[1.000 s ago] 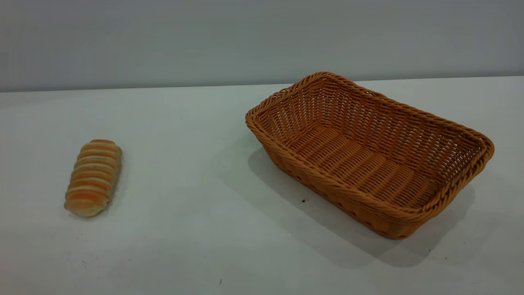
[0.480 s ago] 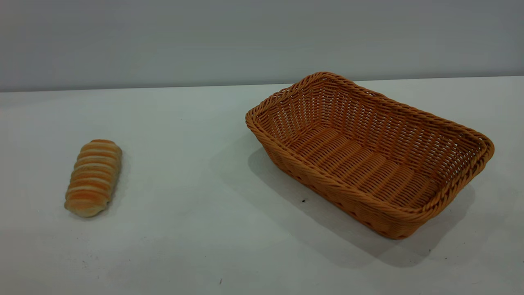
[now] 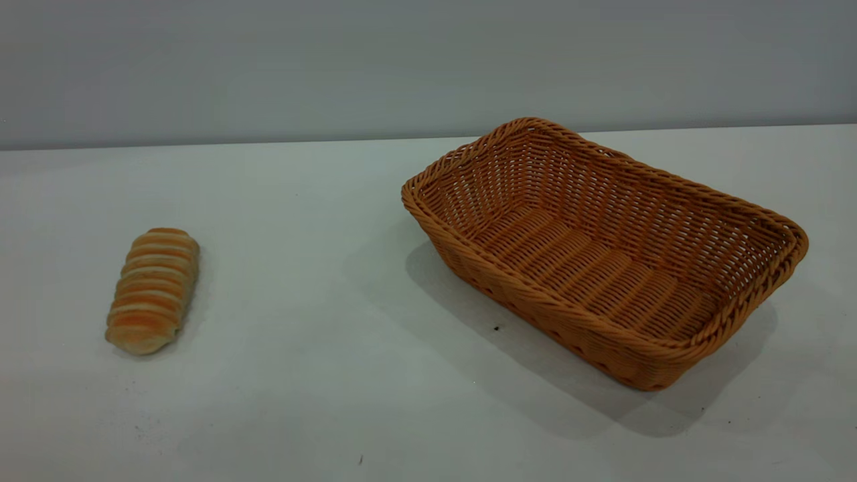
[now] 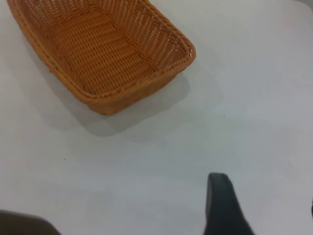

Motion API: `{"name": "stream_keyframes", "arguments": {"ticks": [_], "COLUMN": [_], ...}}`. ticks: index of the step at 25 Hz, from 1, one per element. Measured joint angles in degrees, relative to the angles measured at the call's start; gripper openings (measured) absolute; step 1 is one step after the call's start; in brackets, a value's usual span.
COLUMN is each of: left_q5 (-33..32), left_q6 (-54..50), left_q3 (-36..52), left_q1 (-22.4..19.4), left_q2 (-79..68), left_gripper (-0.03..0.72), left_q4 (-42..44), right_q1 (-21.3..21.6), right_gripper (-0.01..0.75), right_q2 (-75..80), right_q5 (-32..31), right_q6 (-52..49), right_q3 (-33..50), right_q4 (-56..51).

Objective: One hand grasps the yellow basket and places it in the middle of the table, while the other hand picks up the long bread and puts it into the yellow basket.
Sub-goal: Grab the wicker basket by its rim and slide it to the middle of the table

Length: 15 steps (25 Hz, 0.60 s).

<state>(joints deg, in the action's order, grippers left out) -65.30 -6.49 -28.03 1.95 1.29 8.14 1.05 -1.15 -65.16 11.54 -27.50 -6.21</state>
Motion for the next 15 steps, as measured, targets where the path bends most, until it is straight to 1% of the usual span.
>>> {"name": "stream_keyframes", "arguments": {"ticks": [7,11,13,15], "left_q5": [0.64,7.37,8.81,10.06], "left_q6": [0.41,0.78,0.78,0.83], "left_q3": [-0.20,-1.92,-2.26,-2.26], "left_q1": [0.00,0.00,0.00,0.00], "left_q2": [0.00,-0.20,-2.08,-6.00], "left_gripper": [0.573,0.573,0.573,0.573], "left_q4": [0.00,-0.58,-1.69,-2.47], "right_q1": [0.00,0.00,0.00,0.00], "right_gripper": [0.468,0.468,0.468,0.468], "right_q2": [0.00,0.00,0.00,1.66], "right_q5": [0.00,0.13,1.04,3.52], "right_q6": [0.00,0.00,0.00,0.00], "right_q3": [0.00,0.00,-0.29,-0.88], "right_q4": [0.00,-0.07,-1.07,-2.73]}}
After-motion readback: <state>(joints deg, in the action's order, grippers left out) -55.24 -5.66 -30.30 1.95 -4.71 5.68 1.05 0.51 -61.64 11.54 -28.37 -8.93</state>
